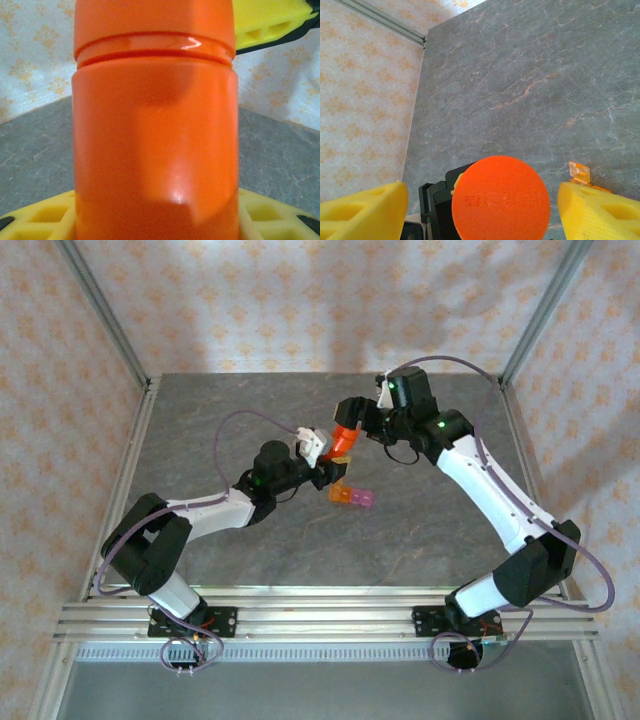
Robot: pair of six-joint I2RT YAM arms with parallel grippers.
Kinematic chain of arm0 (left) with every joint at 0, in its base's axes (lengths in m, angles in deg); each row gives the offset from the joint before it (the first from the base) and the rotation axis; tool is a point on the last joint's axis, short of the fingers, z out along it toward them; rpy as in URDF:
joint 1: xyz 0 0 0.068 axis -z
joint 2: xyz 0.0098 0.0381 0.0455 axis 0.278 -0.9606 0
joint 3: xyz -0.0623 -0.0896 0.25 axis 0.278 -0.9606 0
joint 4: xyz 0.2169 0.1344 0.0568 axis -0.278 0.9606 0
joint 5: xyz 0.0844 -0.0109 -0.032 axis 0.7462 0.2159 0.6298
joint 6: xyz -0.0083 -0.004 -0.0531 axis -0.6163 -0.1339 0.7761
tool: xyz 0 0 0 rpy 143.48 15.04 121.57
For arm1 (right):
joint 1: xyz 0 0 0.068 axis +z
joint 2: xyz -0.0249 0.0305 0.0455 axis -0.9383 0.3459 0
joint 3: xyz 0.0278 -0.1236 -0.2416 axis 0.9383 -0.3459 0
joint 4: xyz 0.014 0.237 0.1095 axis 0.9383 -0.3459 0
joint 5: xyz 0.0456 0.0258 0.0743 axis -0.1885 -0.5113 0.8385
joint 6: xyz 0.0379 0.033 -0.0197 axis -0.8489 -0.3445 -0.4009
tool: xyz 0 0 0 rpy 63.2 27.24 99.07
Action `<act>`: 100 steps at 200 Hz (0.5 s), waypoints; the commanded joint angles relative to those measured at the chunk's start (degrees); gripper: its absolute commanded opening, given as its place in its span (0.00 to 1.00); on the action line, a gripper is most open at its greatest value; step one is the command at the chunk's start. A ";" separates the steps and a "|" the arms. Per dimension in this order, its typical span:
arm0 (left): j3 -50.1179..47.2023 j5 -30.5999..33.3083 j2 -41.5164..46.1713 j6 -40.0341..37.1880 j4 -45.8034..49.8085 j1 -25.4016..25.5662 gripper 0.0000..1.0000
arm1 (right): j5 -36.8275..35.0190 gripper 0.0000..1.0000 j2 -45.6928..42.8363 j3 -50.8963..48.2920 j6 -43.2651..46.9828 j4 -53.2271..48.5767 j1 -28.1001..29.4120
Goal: Sort the pills into containers
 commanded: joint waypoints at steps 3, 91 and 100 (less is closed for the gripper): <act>2.03 0.40 1.11 0.24 -1.42 -0.09 0.00 | 0.18 0.78 1.26 -1.38 0.06 1.72 0.31; 2.75 0.28 1.20 0.53 -1.18 0.08 0.00 | 0.25 0.49 1.88 -2.49 1.59 1.94 0.29; 2.74 0.25 1.20 0.88 -1.40 0.08 0.00 | 0.60 0.44 1.76 -2.71 2.04 2.39 0.32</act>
